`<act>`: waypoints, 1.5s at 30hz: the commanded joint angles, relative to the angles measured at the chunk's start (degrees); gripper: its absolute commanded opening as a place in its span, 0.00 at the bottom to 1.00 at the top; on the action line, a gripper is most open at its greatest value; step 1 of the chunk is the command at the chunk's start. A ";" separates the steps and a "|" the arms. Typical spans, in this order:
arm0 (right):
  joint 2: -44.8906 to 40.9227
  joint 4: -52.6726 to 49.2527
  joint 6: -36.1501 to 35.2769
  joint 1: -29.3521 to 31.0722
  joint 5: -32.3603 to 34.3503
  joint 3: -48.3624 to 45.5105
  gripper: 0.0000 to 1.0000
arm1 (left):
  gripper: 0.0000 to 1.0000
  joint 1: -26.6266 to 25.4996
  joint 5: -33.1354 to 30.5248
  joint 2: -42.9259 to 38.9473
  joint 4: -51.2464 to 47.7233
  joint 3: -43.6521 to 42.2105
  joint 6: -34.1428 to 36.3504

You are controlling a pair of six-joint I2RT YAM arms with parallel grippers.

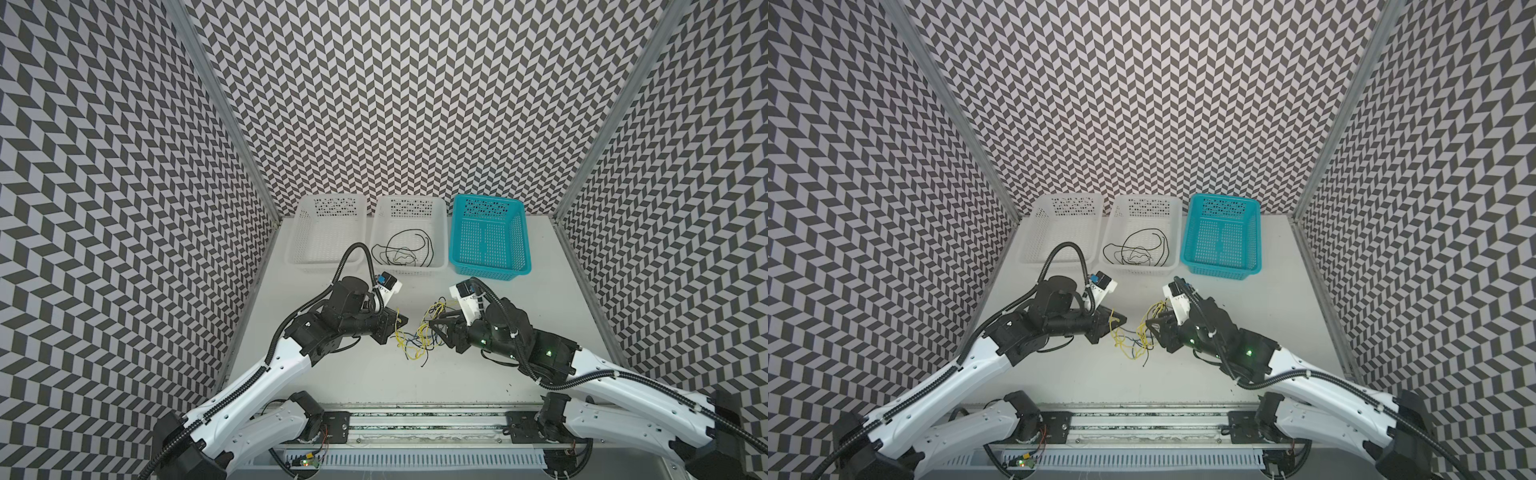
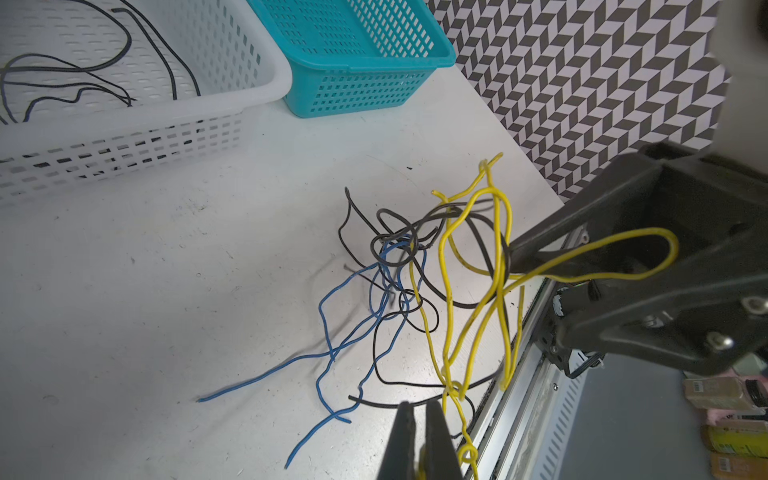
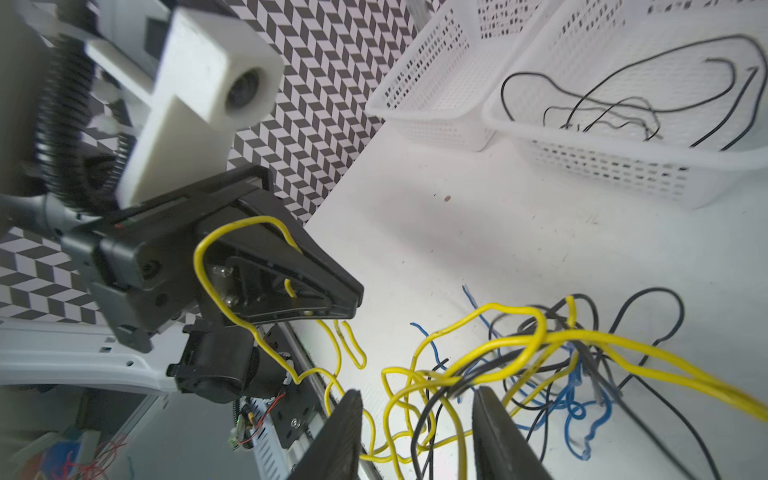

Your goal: Untangle the cables

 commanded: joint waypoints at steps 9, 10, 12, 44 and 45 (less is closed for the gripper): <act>9.78 3.38 7.22 0.99 3.46 1.99 0.37 | 0.00 -0.23 -0.25 0.11 0.17 1.88 1.11; 10.08 2.61 7.09 0.98 4.39 2.29 0.36 | 0.00 -0.29 -0.25 0.03 0.12 1.88 1.11; 10.37 0.95 6.41 0.94 6.67 2.62 0.32 | 0.00 -0.31 -0.32 -0.13 0.04 1.88 1.20; -12.51 -18.39 1.79 -18.41 10.30 -11.84 0.01 | 0.00 13.87 1.56 -0.31 -17.01 17.81 -10.58; -12.82 -18.94 0.88 -18.41 9.44 -11.06 0.03 | 0.00 13.91 2.78 0.93 -17.49 17.29 -10.83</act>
